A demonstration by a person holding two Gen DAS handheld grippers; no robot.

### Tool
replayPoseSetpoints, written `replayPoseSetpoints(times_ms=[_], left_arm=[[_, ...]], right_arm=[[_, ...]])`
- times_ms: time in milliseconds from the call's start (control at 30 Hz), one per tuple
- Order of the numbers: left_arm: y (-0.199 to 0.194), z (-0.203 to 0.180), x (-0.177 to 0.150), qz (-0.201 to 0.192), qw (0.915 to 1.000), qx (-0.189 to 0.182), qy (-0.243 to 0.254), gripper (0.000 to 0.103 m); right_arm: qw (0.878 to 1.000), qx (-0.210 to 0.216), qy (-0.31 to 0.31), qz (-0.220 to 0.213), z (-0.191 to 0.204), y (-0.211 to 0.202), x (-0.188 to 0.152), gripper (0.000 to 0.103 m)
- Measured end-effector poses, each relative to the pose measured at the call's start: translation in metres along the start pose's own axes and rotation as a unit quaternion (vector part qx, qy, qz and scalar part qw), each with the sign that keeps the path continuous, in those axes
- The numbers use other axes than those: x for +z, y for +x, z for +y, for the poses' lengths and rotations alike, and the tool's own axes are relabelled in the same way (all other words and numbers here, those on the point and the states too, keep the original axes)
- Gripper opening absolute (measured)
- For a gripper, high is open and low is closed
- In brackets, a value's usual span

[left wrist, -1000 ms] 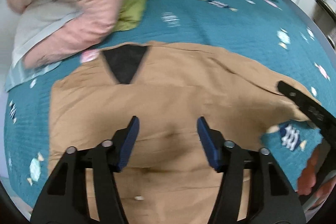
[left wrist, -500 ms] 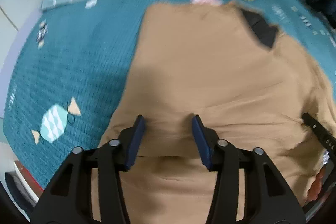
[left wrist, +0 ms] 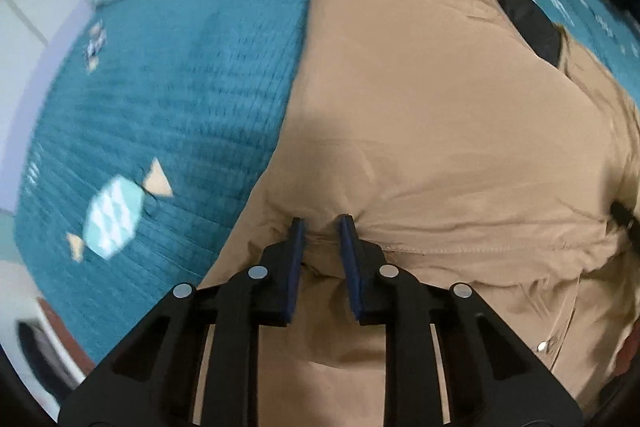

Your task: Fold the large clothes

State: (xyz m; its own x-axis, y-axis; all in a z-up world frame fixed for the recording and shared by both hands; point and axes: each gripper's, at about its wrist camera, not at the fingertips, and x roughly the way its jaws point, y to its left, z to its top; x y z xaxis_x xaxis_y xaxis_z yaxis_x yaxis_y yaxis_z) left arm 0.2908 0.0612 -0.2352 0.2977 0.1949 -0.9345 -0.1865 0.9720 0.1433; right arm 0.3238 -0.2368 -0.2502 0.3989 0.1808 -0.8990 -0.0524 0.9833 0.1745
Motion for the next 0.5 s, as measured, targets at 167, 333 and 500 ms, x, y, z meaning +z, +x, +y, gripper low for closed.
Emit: replayPoseSetpoints(times_ms=[167,333,500], left_arm=[[-0.023,-0.002,-0.004,-0.031,0.9986,0.036,0.025,0.065],[-0.038,-0.007,-0.007,-0.034,0.9992,0.014,0.017,0.065],[-0.050,-0.031,-0.008,-0.043,0.9985,0.006,0.032,0.065]], right_arm=[[1.000,-0.009,0.019,-0.018,-0.019,-0.024,0.004,0.060],[0.998,-0.001,0.060,-0.035,-0.047,-0.044,0.010,0.067],[0.995,-0.001,0.082,-0.048,-0.068,-0.063,0.007,0.067]])
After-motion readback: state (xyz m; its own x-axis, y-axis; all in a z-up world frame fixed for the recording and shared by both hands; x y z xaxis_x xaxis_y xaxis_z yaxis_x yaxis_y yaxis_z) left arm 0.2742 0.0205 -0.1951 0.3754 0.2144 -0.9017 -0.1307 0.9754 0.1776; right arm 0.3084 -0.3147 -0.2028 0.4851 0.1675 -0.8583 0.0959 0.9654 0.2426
